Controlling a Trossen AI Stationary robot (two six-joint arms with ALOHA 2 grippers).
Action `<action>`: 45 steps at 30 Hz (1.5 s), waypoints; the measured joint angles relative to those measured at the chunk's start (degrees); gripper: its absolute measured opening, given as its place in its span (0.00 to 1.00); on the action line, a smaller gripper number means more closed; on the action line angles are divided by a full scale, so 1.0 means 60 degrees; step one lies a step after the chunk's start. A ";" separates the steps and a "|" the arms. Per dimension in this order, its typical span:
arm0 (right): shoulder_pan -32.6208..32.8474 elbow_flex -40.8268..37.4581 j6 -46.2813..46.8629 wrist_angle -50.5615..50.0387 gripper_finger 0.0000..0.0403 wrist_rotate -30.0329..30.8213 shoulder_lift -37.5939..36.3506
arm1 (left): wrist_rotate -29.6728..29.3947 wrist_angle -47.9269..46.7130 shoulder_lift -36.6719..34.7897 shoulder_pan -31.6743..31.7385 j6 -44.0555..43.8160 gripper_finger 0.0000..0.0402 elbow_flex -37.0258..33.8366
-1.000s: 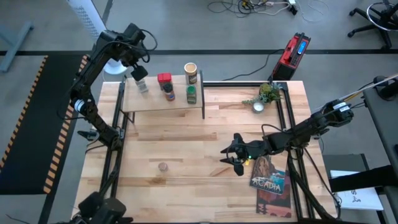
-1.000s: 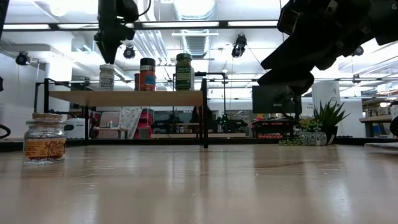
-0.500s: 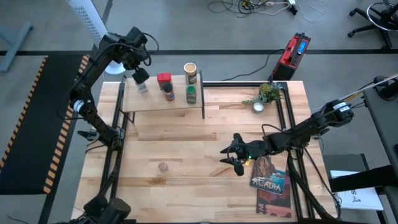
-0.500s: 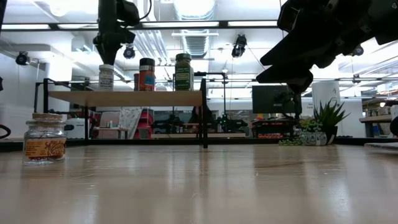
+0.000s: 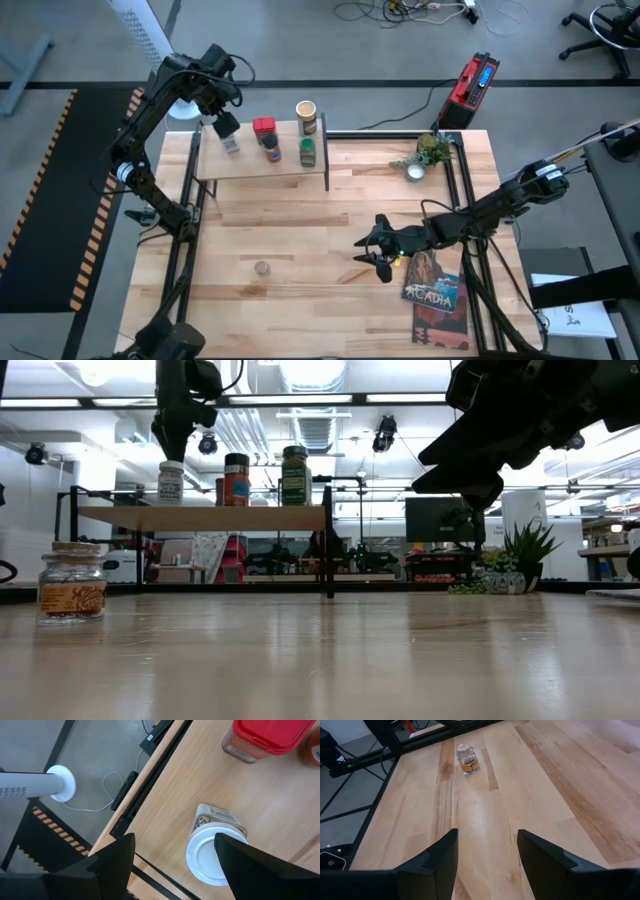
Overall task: Shelf spices
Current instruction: Put the white seasoning bottle on the shelf
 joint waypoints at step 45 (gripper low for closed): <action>0.0000 0.0000 -0.0004 -0.0001 0.45 0.0025 0.0000 | 0.1215 0.0018 -0.0279 -0.0878 -0.2722 0.59 0.0674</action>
